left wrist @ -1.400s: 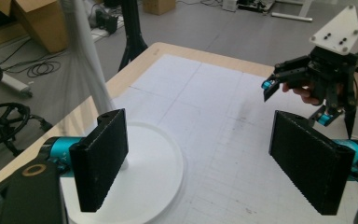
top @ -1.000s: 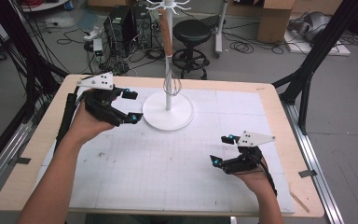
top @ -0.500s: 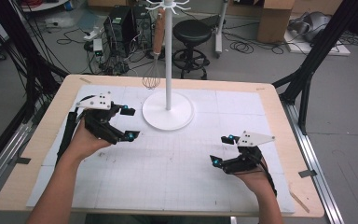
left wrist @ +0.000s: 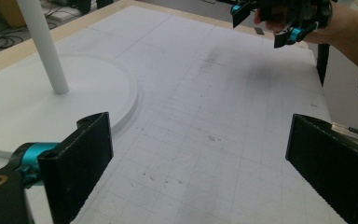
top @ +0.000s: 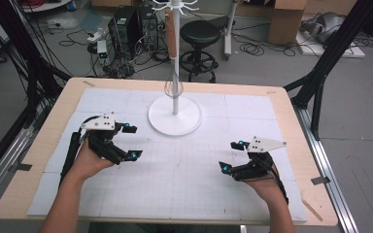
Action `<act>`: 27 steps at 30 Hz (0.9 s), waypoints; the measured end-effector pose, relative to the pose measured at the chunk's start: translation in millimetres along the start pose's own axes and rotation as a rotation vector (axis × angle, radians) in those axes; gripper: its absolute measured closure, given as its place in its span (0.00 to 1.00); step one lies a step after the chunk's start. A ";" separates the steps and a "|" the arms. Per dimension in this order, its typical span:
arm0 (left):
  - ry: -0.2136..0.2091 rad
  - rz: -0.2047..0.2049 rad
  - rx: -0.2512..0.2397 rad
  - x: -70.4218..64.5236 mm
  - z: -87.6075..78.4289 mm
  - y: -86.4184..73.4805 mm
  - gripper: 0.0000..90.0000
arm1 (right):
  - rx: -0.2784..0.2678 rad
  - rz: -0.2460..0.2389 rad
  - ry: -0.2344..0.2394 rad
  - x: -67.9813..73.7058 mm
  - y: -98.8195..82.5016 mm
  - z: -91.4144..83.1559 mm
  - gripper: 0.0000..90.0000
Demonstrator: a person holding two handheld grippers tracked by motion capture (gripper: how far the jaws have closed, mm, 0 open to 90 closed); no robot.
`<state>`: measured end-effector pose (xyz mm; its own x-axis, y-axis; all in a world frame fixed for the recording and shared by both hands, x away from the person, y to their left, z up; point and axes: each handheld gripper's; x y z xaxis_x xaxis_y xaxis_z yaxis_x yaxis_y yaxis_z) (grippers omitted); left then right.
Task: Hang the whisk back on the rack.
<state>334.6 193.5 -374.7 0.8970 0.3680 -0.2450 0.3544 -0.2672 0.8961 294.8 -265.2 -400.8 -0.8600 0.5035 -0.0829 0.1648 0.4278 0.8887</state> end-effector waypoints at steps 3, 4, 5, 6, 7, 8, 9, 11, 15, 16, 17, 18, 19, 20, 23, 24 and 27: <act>0.000 -0.007 -0.015 -1.6 -0.4 -9.5 0.08 | 0.004 0.003 -0.005 -1.1 -1.0 0.0 0.16; 0.000 -0.007 -0.019 -1.7 -1.3 -12.9 0.08 | 0.004 0.003 -0.002 -1.3 -1.3 0.0 0.16; -0.005 -0.017 -0.027 -2.2 -2.2 -16.4 0.08 | 0.004 0.009 -0.003 -1.1 -1.3 0.0 0.16; -0.010 -0.020 -0.026 -2.1 -2.7 -18.5 0.08 | 0.006 0.007 -0.005 -1.3 -1.4 0.1 0.16; -0.006 -0.019 -0.018 -2.0 -3.1 -19.3 0.08 | 0.007 0.005 -0.005 -1.1 -1.4 0.4 0.16; -0.004 -0.018 -0.017 -1.8 -3.7 -19.8 0.08 | 0.010 0.005 -0.003 -0.7 -1.4 0.9 0.16; -0.007 -0.019 -0.022 -1.2 -4.5 -19.8 0.08 | 0.013 0.004 -0.004 -0.4 -1.5 1.2 0.16; -0.009 -0.021 -0.038 -0.7 -6.3 -19.1 0.08 | 0.014 0.002 -0.002 -0.4 -1.5 2.4 0.16; 0.001 -0.029 -0.045 1.0 -7.8 -19.2 0.06 | 0.023 0.008 0.008 -1.1 -2.5 4.6 0.16; 0.007 -0.036 -0.046 1.6 -7.3 -19.4 0.06 | 0.023 0.008 0.008 -1.1 -2.5 4.6 0.16; 0.014 -0.040 -0.046 2.5 -6.7 -19.6 0.04 | 0.021 0.008 0.009 -1.3 -2.7 4.6 0.16; 0.016 -0.046 -0.046 3.4 -6.2 -19.7 0.02 | 0.022 0.009 0.008 -1.2 -2.8 4.5 0.16; 0.015 -0.048 -0.045 4.0 -5.7 -19.8 0.02 | 0.023 0.009 0.008 -0.9 -3.0 4.3 0.16; 0.016 -0.049 -0.043 4.2 -5.0 -20.0 0.02 | 0.027 0.006 0.009 -0.8 -3.1 4.1 0.16; 0.020 -0.049 -0.032 3.7 -3.2 -20.4 0.02 | 0.018 0.009 0.007 -1.2 -2.8 3.2 0.16; 0.022 -0.047 -0.028 3.6 -3.1 -20.5 0.02 | 0.018 0.009 0.007 -1.2 -2.8 3.2 0.16; 0.019 -0.043 -0.026 2.1 -3.3 -20.3 0.02 | 0.025 0.003 0.006 -0.9 -2.9 3.3 0.16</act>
<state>328.5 202.6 -392.2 0.8758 0.3958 -0.2762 0.3849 -0.2276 0.8945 296.7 -264.4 -404.8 -0.8622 0.5006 -0.0776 0.1792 0.4448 0.8775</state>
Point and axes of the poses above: each handheld gripper's, and its own axes: z roughly forward along the jaws, y roughly out of its top, x roughly to its left, and after that the axes turned 8 degrees about -z, right-handed
